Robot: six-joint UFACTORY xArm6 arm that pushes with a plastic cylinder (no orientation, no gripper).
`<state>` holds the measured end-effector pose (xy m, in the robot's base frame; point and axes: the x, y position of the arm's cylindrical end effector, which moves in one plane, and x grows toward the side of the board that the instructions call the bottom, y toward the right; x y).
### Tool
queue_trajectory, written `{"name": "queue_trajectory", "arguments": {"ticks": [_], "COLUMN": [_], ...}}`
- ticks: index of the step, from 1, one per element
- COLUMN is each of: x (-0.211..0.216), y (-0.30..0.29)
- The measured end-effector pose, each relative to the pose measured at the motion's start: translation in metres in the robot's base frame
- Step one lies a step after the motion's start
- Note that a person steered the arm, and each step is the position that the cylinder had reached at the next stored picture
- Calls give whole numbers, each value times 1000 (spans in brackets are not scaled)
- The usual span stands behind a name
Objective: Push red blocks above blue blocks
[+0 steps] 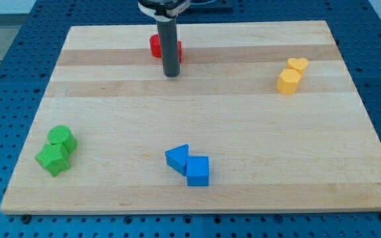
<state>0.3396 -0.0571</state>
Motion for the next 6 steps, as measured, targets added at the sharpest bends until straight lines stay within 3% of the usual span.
{"name": "queue_trajectory", "arguments": {"ticks": [4,5,6], "x": [-50,-45,-18], "y": [5,16,-14]}}
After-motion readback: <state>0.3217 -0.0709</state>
